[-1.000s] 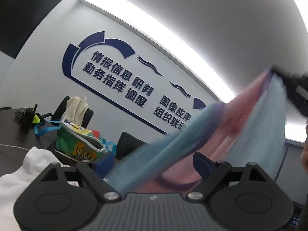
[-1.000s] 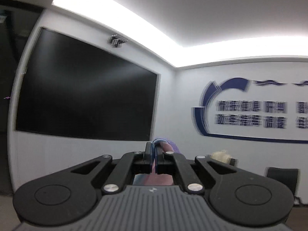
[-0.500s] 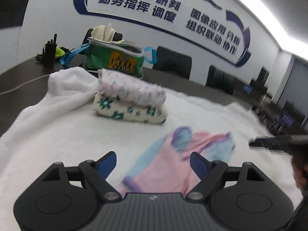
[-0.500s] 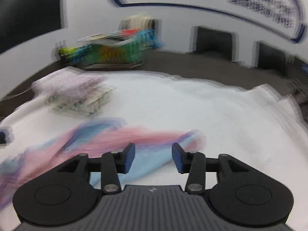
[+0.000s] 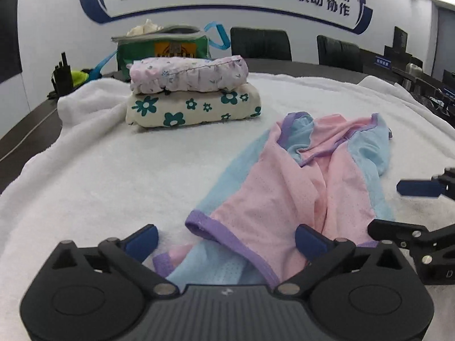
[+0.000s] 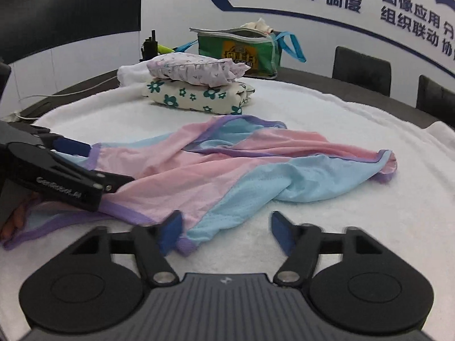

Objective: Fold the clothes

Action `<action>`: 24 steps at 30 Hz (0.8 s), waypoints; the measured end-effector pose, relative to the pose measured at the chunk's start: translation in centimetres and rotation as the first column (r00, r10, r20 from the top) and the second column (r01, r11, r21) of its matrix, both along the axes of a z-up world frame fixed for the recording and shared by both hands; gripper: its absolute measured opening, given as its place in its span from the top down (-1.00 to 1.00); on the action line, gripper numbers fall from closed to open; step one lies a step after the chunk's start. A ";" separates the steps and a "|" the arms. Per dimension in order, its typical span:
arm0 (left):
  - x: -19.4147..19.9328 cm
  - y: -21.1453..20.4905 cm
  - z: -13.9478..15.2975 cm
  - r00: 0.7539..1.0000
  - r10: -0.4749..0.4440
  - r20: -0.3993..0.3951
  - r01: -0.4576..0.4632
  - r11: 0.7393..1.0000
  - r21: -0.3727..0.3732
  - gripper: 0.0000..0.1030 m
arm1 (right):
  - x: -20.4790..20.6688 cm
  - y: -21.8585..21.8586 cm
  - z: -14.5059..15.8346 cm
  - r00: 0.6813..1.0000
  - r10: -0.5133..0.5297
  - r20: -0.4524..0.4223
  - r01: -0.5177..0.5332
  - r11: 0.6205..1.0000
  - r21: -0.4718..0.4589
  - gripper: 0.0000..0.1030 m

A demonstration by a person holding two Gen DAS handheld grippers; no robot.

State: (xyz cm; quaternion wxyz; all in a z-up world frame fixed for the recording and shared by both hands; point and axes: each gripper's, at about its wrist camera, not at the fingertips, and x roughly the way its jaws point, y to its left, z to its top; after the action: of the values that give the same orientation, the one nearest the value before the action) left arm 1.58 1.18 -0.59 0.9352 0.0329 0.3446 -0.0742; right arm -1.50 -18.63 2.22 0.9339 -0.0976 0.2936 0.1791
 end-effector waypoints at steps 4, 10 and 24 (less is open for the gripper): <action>-0.9 0.0 0.3 1.000 -0.004 0.003 0.004 1.000 -0.002 -1.00 | -1.1 1.3 0.3 1.000 -0.017 0.014 0.018 0.999 -0.027 -0.79; -1.1 -0.1 0.6 1.000 -0.004 -0.001 0.004 1.000 -0.001 -1.00 | -0.2 -1.0 -0.5 0.998 -0.057 -0.024 0.057 0.998 0.021 -0.99; -0.2 0.0 0.1 1.000 -0.004 0.001 0.004 1.000 -0.002 -1.00 | -1.2 -0.9 -0.6 0.995 -0.069 -0.072 0.074 0.994 0.080 -0.99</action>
State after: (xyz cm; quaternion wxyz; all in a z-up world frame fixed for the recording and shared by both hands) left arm 1.39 1.19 -0.45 0.9353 0.0328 0.3439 -0.0761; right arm -2.73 -19.49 1.65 0.9323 -0.0421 0.3214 0.1607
